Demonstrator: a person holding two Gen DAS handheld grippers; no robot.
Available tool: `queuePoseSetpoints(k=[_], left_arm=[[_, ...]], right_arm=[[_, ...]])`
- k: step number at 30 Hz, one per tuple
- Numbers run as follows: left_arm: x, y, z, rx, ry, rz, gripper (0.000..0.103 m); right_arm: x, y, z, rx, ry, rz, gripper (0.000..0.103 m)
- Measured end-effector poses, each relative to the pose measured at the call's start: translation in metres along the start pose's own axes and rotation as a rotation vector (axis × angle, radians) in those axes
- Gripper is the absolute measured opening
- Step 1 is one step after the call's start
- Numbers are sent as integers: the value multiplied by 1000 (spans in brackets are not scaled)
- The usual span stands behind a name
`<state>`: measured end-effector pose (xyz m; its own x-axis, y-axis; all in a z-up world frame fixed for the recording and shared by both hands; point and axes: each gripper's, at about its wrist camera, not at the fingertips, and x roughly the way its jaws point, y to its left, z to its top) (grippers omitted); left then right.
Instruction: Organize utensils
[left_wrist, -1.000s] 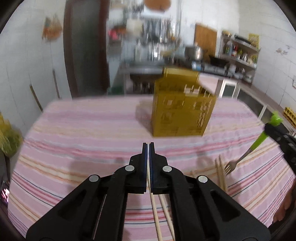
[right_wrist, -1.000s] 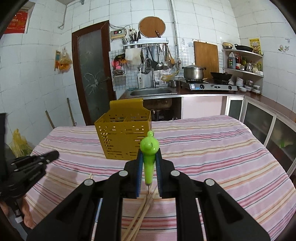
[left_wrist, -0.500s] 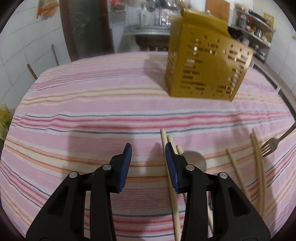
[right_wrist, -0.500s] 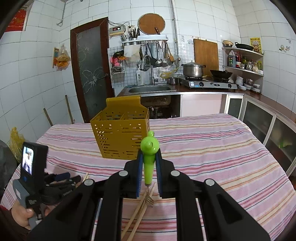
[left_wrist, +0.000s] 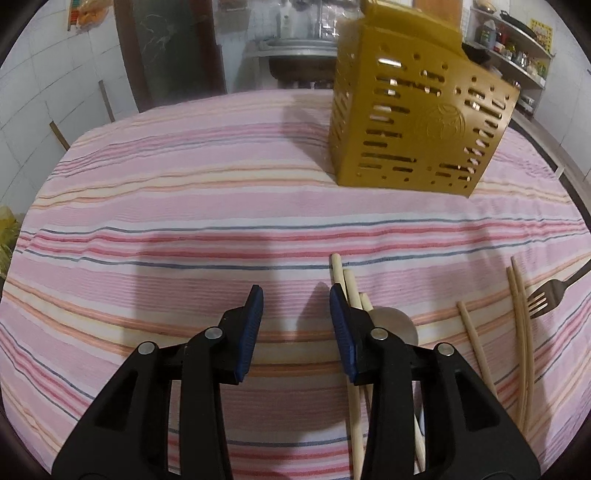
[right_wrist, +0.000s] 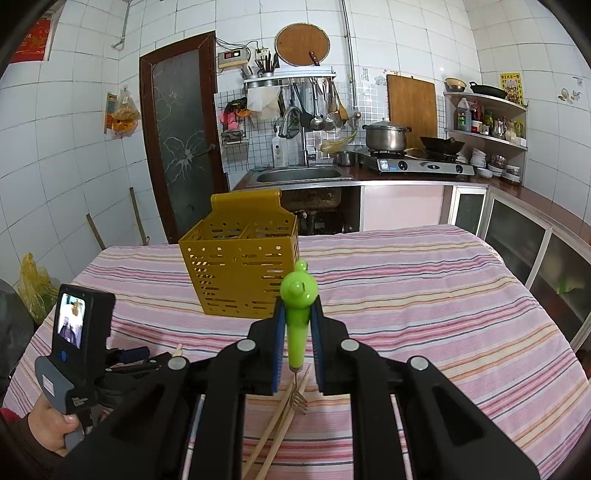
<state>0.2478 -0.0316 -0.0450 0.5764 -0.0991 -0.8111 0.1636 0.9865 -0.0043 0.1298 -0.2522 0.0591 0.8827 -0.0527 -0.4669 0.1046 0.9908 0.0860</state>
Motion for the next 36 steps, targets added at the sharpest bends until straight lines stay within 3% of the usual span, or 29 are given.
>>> queuePoseSetpoints(k=[1, 3, 13, 20, 26, 36], left_arm=[[-2, 2, -1, -2, -6, 1, 39], [-5, 8, -3, -16, -16, -5, 51], [-19, 5, -32, 25, -20, -38, 53], [-34, -4, -38, 59, -59, -39, 64], [-22, 0, -28, 38, -47, -25, 64], [-3, -5, -5, 54, -25, -5, 63]], right_arm=[[0, 0, 0, -2, 1, -1, 14], [0, 1, 1, -2, 3, 1, 14], [0, 0, 4, 5, 6, -5, 14], [-15, -15, 24, 23, 38, -8, 14], [-12, -32, 43, 26, 35, -60, 14], [20, -47, 64, 69, 27, -71, 14]])
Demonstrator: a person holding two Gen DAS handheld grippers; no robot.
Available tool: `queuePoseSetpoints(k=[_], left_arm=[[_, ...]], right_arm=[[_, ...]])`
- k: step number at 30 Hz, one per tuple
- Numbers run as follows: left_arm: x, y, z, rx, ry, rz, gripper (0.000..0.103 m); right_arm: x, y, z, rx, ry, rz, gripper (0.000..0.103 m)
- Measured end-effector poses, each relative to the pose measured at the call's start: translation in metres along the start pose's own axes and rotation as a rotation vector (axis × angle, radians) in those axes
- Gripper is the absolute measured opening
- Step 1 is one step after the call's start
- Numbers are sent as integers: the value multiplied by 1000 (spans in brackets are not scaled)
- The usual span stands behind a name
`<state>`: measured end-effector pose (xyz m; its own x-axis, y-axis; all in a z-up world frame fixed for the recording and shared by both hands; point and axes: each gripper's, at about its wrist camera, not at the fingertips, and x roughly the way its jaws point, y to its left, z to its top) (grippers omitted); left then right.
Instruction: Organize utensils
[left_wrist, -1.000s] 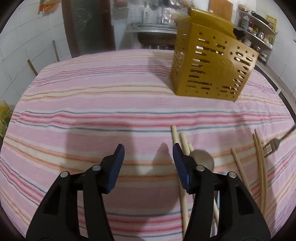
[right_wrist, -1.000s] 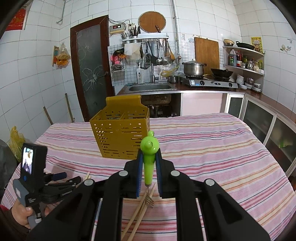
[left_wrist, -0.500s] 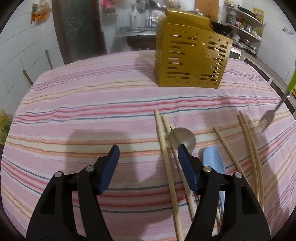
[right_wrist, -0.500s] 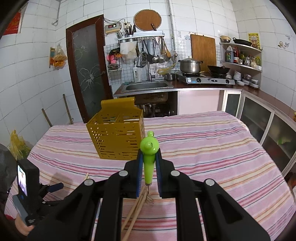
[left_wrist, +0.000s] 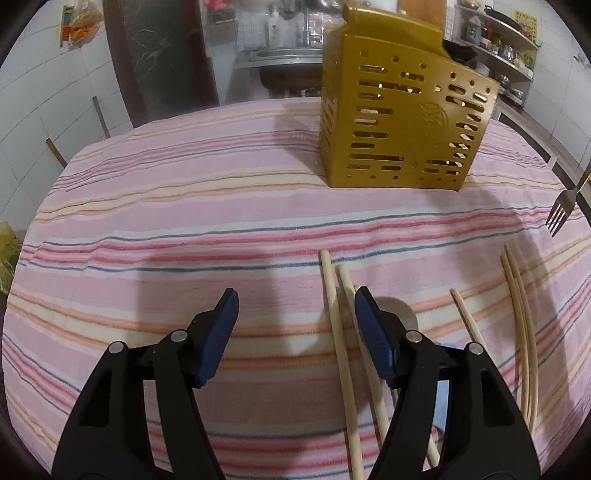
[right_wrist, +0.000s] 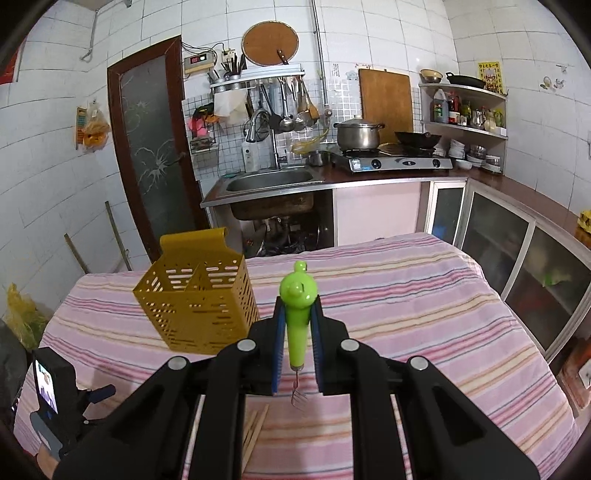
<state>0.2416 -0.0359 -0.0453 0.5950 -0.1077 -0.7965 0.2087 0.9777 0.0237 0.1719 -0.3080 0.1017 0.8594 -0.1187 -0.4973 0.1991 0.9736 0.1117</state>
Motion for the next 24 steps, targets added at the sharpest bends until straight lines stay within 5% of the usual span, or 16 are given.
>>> queuePoseSetpoints(k=[8, 14, 19, 24], left_arm=[[12, 2, 8, 2, 35, -21, 42], [19, -9, 11, 38, 51, 2, 39], [22, -16, 17, 52, 68, -9, 10], [22, -14, 25, 34, 55, -7, 5]], right_arm=[[25, 4, -2, 4, 37, 8, 14], [36, 10, -6, 6, 57, 14, 14], [40, 16, -5, -12, 59, 9, 14], [36, 21, -4, -25, 46, 12, 14]])
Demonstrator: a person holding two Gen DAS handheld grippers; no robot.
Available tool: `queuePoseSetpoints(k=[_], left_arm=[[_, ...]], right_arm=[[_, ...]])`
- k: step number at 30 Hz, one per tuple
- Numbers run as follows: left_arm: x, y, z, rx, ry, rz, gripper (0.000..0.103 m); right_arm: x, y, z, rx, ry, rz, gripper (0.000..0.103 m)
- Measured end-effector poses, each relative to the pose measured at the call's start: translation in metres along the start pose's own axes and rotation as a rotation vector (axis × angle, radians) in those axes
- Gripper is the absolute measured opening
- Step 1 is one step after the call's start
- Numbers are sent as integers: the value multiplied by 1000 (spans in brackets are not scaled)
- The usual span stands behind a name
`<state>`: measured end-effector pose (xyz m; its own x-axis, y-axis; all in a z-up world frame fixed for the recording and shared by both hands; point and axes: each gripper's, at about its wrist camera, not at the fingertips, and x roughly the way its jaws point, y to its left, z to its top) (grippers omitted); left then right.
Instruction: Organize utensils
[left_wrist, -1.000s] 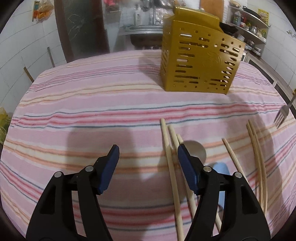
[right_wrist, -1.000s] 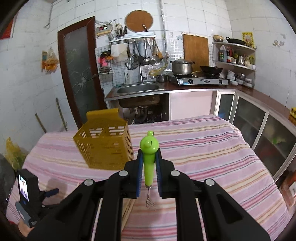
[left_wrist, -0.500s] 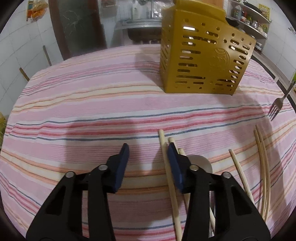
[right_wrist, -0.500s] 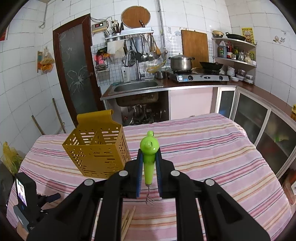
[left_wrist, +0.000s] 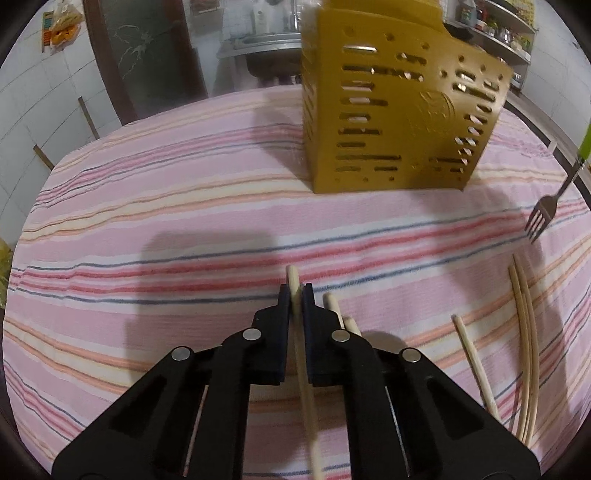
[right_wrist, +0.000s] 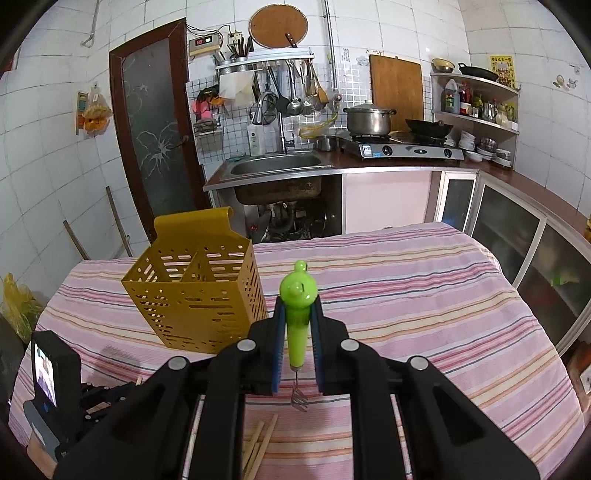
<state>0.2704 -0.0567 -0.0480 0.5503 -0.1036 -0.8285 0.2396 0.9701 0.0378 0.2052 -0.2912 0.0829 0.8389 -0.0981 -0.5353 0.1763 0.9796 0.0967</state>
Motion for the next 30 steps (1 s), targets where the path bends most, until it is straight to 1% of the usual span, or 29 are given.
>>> queuePoseSetpoints(k=[2, 6, 9, 14, 15, 16, 19, 22, 25, 30], left_arm=[[-6, 4, 5, -20, -32, 2, 5], [-32, 11, 20, -40, -118, -3, 5], [-66, 13, 35, -55, -208, -16, 5], [-142, 15, 62, -81, -408, -56, 5], [-154, 15, 64, -81, -438, -62, 5], [-172, 13, 70, -80, -488, -73, 5], [-212, 5, 83, -70, -605, -95, 5], [-240, -3, 97, -61, -711, -102, 5], [-254, -8, 117, -72, -796, -114, 5], [-261, -10, 150, -101, -885, -141, 5]], right_arm=[[-4, 1, 1, -3, -9, 5, 14], [-12, 2, 6, -12, -34, 7, 14], [-22, 5, 12, -20, -58, 14, 14], [-43, 11, 28, -31, -108, 36, 14], [-47, 11, 31, -33, -116, 42, 14], [-52, 13, 36, -37, -131, 50, 14], [-64, 18, 51, -37, -167, 76, 14], [-68, 23, 66, -30, -190, 106, 14], [-68, 31, 84, -25, -221, 125, 14], [-54, 41, 104, -11, -231, 160, 14]])
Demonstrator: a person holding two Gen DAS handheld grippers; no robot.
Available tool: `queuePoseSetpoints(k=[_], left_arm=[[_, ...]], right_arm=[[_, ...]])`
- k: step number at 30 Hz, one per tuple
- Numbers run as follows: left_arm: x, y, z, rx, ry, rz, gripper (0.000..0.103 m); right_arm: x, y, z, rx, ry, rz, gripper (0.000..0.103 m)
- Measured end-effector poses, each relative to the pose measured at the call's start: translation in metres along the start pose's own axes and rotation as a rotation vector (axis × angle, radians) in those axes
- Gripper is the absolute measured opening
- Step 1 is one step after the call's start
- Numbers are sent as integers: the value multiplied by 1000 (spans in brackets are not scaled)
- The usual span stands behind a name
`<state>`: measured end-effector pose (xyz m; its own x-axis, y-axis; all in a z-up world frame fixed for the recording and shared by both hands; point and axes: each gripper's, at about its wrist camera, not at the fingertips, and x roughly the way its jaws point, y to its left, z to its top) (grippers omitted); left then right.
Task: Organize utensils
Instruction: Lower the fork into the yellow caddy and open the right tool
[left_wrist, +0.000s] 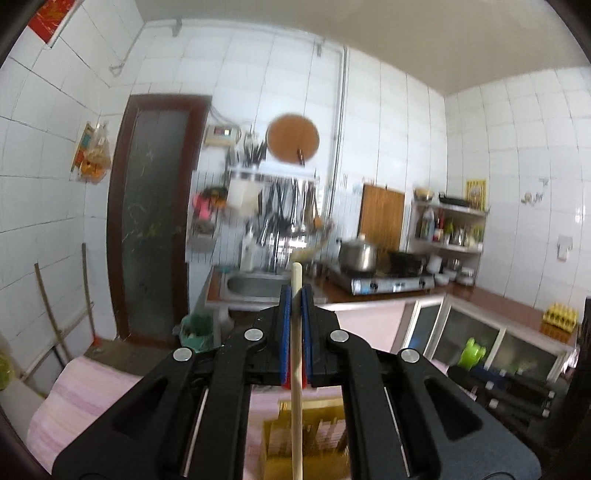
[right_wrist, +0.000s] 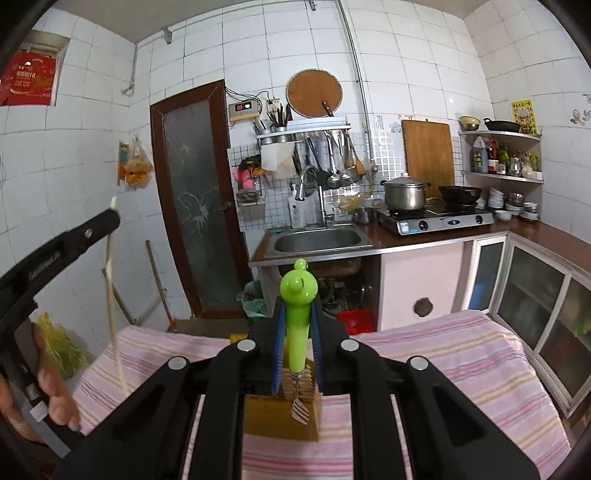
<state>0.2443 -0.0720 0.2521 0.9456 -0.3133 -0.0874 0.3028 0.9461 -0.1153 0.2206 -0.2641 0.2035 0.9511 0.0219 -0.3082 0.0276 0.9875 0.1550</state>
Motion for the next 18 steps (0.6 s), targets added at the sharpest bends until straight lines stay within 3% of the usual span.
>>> queuePoseSetpoints(k=[9, 18], left_arm=[[80, 2, -22, 3, -36, 7, 5], [143, 24, -74, -41, 18, 32, 5]], right_arm=[[54, -1, -3, 24, 28, 21, 14], [94, -10, -28, 18, 105, -8, 14]])
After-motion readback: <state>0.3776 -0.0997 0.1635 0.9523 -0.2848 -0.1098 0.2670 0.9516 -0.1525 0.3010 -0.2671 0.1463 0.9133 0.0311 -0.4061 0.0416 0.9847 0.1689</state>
